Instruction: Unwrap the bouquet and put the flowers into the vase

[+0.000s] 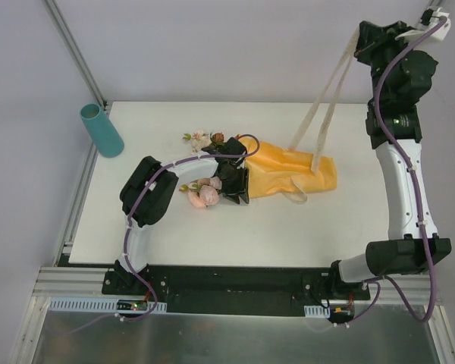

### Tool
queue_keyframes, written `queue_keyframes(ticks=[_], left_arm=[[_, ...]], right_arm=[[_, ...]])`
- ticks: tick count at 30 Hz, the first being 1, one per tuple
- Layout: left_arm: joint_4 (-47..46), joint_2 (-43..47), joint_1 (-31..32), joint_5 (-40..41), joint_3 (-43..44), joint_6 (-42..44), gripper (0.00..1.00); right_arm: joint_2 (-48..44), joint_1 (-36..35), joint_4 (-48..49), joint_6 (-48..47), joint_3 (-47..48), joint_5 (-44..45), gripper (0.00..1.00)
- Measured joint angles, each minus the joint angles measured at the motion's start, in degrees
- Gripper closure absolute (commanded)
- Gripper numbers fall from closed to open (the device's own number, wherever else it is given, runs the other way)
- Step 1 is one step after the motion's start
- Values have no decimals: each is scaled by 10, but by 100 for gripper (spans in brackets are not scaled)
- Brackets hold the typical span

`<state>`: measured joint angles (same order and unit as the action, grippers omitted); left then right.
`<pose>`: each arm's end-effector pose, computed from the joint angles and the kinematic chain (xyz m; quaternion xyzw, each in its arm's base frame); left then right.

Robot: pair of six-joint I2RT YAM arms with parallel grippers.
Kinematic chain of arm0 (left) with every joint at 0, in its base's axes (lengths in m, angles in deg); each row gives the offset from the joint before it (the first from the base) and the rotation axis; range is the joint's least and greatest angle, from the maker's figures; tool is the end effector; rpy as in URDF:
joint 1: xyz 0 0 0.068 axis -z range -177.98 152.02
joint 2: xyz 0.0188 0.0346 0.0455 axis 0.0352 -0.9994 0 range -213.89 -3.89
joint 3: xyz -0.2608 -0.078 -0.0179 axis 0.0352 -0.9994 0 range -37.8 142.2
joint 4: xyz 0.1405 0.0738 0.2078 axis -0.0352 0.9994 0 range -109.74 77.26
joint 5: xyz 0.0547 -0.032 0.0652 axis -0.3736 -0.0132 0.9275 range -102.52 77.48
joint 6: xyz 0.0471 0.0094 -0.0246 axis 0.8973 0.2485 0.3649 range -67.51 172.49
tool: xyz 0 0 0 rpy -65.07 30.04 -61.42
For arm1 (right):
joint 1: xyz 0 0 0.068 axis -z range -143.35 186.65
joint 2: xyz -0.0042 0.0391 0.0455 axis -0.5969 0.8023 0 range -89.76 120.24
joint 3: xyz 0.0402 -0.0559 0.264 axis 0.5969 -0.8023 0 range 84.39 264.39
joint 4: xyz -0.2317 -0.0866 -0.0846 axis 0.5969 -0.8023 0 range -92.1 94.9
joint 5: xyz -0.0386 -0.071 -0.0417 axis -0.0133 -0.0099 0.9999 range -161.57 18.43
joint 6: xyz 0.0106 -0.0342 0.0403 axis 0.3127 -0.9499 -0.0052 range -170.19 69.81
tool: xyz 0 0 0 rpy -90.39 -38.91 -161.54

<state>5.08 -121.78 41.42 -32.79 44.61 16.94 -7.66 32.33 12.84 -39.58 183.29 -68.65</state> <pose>0.3253 -0.2831 0.1602 0.0771 0.9495 -0.2885 0.0967 0.2997 0.0207 0.5490 0.0509 0.5371 0.0958 0.8365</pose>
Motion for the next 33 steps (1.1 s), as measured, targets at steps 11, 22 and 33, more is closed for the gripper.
queue_keyframes(ticks=[11,22,33], left_arm=[[0,1,0,0,0,0,60],[16,18,0,0,0,4,59],[25,32,0,-5,26,11,57]], right_arm=[[56,8,87,-173,179,29,100],[151,92,99,-263,307,28,100],[174,124,114,-200,140,5,100]])
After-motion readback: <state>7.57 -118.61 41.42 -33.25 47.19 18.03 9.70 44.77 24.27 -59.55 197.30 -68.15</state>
